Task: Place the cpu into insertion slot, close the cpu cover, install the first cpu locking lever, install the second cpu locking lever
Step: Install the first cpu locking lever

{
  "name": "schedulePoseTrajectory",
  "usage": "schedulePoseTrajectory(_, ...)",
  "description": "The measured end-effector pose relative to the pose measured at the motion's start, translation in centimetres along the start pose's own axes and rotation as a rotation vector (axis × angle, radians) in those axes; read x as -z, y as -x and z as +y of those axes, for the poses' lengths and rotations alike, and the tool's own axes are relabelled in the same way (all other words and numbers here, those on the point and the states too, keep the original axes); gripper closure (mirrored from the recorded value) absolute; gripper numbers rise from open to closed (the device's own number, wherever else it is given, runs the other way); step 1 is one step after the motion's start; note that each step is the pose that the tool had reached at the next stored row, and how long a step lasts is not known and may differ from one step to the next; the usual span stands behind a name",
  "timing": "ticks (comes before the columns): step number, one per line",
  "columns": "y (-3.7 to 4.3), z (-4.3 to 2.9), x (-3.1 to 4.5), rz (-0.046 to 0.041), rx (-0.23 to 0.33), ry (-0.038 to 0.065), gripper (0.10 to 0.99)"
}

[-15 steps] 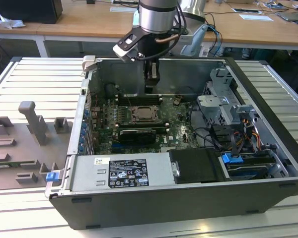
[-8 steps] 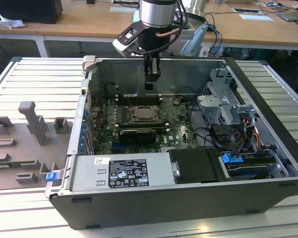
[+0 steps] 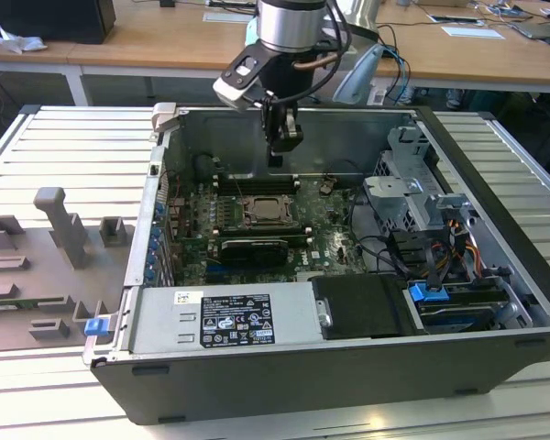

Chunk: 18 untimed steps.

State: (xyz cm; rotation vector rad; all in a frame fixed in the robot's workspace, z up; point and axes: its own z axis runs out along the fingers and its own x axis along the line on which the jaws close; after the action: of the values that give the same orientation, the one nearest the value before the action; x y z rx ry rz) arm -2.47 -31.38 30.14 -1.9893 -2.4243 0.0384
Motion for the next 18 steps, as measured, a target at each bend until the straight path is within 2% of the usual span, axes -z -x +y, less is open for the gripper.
schedulePoseTrajectory(5,0.00,-0.01,-0.20,-0.0027,0.127,0.002,0.980)
schedulePoseTrajectory(9,-0.01,-0.01,-0.31,-0.0044,0.196,0.002,0.980)
schedulePoseTrajectory(13,-0.01,-0.01,-0.43,-0.0075,0.341,0.004,0.980)
schedulePoseTrajectory(18,-0.01,0.00,-0.53,-0.0098,0.444,0.005,0.980)
